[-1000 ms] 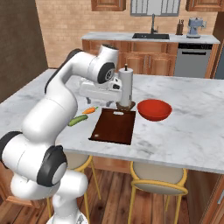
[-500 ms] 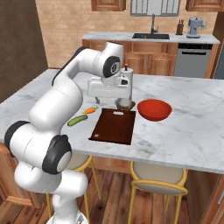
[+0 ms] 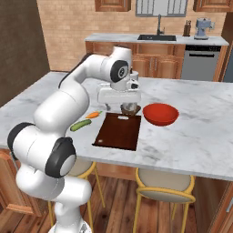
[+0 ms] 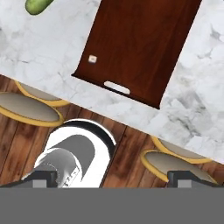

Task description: Place the two vegetables and bowl onto the tray for setting up a vegetable dip station.

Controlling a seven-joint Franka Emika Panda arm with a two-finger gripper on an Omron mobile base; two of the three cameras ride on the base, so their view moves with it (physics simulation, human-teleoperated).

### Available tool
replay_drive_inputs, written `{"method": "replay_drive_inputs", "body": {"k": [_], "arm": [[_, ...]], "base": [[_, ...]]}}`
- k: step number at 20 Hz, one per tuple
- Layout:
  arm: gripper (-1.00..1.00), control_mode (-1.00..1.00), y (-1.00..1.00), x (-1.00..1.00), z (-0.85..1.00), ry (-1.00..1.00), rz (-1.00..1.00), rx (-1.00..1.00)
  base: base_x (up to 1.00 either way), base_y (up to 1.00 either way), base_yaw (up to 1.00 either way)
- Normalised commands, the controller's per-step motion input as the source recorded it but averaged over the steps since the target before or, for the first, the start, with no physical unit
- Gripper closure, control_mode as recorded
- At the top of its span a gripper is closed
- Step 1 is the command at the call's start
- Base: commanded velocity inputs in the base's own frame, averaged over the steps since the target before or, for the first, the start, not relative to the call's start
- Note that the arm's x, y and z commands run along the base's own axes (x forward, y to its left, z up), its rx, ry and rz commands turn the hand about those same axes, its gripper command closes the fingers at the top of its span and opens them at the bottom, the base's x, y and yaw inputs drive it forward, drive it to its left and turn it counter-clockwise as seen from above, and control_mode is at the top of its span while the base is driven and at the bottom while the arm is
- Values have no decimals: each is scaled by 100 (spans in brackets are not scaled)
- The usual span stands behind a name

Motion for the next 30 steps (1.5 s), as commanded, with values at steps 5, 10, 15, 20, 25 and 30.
{"method": "replay_drive_inputs", "body": {"k": [5,10,15,20,25,30], "arm": [[-100,-100,-15,15,-24,-11,3,-1],[-100,-100,-12,13,-21,-15,8,0],[-100,-100,-14,4,-15,-9,18,-5],[-100,-100,-8,23,-16,0,2,-9],[-100,-100,-7,32,-14,0,0,-9],[-100,-100,-8,34,-10,0,0,-1]], "base": [[0,0,0],[0,0,0],[0,0,0],[0,0,0],[0,0,0],[0,0,0]]}}
